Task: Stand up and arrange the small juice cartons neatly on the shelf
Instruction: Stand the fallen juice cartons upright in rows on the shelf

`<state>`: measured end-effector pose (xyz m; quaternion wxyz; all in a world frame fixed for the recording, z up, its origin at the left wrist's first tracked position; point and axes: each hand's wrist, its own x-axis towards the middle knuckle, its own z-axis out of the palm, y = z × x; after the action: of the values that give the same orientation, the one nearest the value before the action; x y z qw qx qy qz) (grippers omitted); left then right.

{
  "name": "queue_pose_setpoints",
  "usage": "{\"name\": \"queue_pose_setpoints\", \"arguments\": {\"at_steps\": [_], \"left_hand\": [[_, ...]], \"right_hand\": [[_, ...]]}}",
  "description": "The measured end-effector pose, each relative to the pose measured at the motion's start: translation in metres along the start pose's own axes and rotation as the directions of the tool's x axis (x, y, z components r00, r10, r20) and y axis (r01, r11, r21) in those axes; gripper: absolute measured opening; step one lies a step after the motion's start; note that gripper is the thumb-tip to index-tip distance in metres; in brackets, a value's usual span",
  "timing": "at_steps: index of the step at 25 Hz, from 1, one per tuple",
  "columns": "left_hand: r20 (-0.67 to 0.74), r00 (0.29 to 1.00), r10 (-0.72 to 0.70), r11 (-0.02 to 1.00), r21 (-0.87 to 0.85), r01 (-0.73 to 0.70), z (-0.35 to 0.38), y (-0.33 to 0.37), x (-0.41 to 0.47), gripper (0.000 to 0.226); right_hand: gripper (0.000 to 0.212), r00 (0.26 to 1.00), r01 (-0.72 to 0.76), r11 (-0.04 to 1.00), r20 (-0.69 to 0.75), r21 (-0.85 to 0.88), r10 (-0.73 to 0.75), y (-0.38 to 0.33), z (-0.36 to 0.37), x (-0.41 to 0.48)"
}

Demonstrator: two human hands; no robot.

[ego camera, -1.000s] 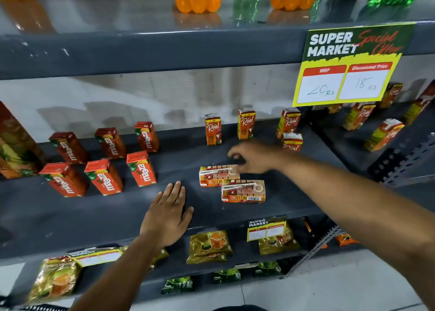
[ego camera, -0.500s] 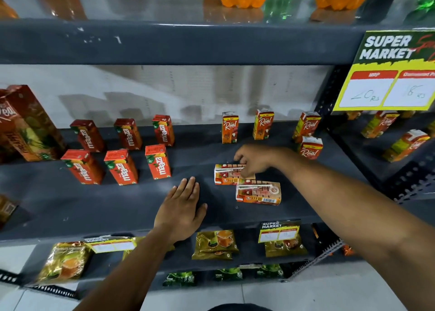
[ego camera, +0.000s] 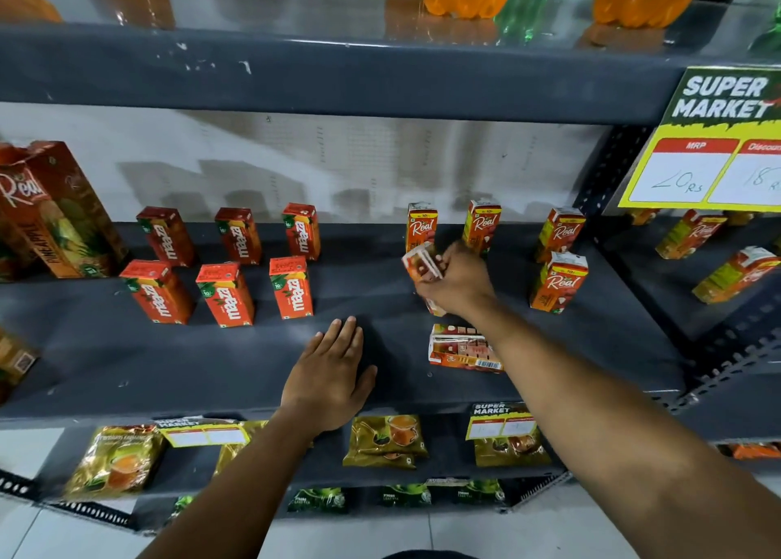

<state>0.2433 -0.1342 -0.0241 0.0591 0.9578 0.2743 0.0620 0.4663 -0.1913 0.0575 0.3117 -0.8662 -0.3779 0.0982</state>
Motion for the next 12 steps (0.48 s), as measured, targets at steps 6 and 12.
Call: {"name": "queue_pose_setpoints", "arguments": {"at_steps": [6,12], "left_hand": [[0.017,1.000,0.006,1.000,0.014,-0.006,-0.001,0.001,0.000,0.078],[0.034,0.999,-0.005,1.000,0.017,0.004,-0.002,0.001,0.000,0.081]], "right_hand": [[0.084,0.956,-0.131,0.945,-0.214,0.299,0.201,0.014,0.009,-0.025],[0.102,0.980,-0.173,0.974,-0.077,0.143,0.186,0.011,-0.016,-0.024]]}}
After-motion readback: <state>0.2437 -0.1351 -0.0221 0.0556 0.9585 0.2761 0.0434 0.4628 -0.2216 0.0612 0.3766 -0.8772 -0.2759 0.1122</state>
